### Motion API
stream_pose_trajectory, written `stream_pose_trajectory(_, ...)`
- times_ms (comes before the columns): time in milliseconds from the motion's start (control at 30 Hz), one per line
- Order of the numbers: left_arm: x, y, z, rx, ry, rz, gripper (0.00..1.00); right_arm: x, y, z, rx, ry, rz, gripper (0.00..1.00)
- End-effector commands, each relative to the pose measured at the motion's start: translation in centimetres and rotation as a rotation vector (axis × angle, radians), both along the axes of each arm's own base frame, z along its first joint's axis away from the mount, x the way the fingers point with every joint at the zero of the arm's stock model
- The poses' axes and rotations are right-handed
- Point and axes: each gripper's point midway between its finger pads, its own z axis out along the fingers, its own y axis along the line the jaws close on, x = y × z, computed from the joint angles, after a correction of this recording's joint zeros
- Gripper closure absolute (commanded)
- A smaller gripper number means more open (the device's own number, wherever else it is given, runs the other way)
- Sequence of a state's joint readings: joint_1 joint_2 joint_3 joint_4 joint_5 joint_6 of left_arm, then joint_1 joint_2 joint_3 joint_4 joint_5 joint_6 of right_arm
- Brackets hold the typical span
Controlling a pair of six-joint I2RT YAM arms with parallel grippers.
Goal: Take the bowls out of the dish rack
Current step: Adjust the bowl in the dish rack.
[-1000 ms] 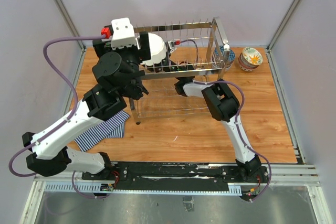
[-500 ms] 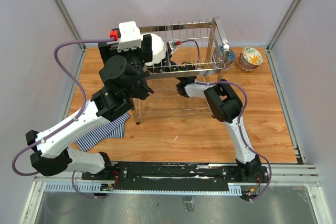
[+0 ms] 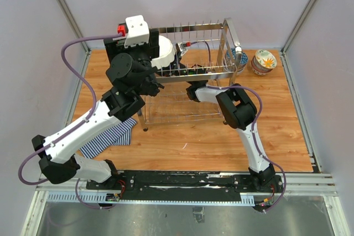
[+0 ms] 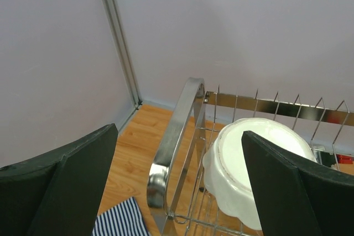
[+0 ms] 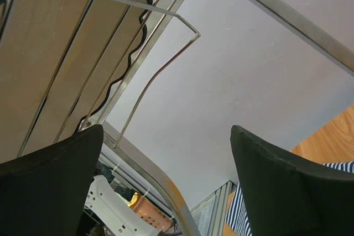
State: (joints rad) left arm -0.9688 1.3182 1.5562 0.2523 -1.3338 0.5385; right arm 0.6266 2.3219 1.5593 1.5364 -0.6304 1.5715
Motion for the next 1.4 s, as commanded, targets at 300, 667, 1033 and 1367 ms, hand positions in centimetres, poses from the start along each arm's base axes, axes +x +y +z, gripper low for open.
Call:
stream_pose_trajectory(300, 0.3, 1.0, 1.6, -0.020, -0.025, 0.036, 0.00, -2.7, 0.2, 4.0, 0.066, -0.094, 0.068, 0.01)
stream_pose_trajectory(667, 0.1, 1.4, 1.4, -0.032, -0.021, 0.041, 0.00, -2.4, -0.3, -0.3, -0.003, 0.012, 0.014, 0.01)
stream_pose_trajectory(1033, -0.2, 1.8, 1.3, -0.041, -0.020, 0.045, 0.00, -3.2, -0.6, -1.5, -0.087, -0.006, -0.028, 0.02)
stream_pose_trajectory(1367, -0.4, 1.9, 1.7, -0.063, -0.025, 0.030, 0.00, -3.7, -0.8, -3.3, -0.170, -0.013, -0.142, 0.01)
